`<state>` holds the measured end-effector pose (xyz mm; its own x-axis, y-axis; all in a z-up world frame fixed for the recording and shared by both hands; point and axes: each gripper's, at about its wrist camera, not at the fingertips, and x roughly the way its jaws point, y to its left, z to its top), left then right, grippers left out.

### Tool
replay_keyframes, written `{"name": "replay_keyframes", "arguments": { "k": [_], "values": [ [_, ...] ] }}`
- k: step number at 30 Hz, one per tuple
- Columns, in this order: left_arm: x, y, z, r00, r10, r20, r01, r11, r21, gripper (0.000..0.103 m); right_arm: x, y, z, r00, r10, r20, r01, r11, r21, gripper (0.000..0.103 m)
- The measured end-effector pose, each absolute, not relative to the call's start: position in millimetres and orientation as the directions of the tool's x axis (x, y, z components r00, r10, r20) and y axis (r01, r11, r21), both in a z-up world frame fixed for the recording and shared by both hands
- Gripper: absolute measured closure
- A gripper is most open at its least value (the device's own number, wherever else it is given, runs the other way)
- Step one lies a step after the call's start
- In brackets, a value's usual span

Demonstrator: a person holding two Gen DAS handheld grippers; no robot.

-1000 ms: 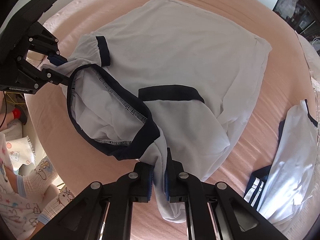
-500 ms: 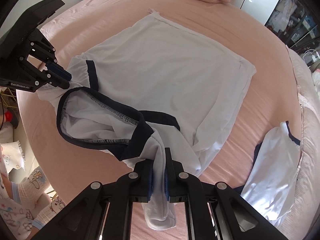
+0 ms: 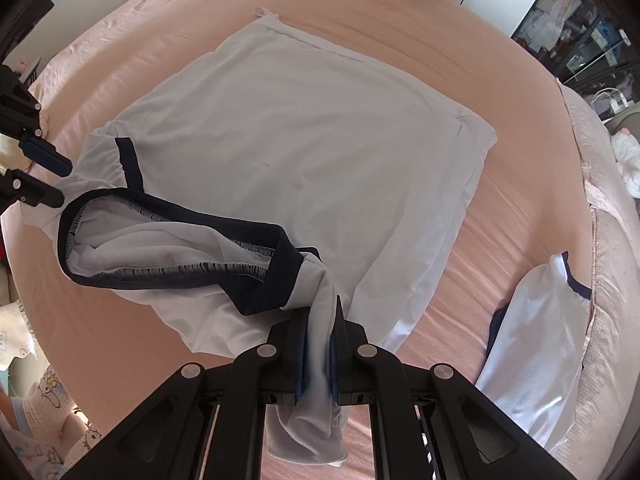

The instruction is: Fold clothes

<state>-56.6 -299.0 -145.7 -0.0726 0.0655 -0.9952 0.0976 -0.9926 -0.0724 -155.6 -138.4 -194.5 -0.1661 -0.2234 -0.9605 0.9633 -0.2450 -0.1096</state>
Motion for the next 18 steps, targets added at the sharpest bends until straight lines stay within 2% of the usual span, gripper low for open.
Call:
{"name": "replay_keyframes", "arguments": {
  "k": [2,3,11,17,18],
  "values": [
    [-60.0,-297.4,-144.3,-0.078,0.05,-0.996,0.08,-0.995,-0.056,0.055,-163.0,-140.4,-199.0,-0.157,-0.214,-0.964,0.958,-0.272,-0.096,0.096],
    [-62.0,-297.2,-143.9,-0.08,0.053,-0.995,0.072,-0.996,-0.059,0.054,-166.5,-141.5,-201.1,-0.156,-0.209,-0.965,0.954,-0.284,-0.093,0.096],
    [-69.7,-325.1,-149.0,-0.033,0.024,-0.999,0.072,-0.997,-0.026,0.053,-184.0,-147.8,-213.6,-0.15,-0.178,-0.972,0.94,-0.33,-0.084,0.096],
    [-70.3,-373.5,-178.3,-0.036,0.138,-0.99,0.209,-0.968,-0.143,0.054,-181.0,-150.5,-216.8,-0.172,-0.162,-0.972,0.945,-0.306,-0.116,0.096],
    [-69.9,-375.2,-178.6,-0.055,0.136,-0.989,0.2,-0.969,-0.145,0.061,-180.8,-151.2,-216.7,-0.173,-0.16,-0.972,0.945,-0.305,-0.119,0.096]
  ]
}}
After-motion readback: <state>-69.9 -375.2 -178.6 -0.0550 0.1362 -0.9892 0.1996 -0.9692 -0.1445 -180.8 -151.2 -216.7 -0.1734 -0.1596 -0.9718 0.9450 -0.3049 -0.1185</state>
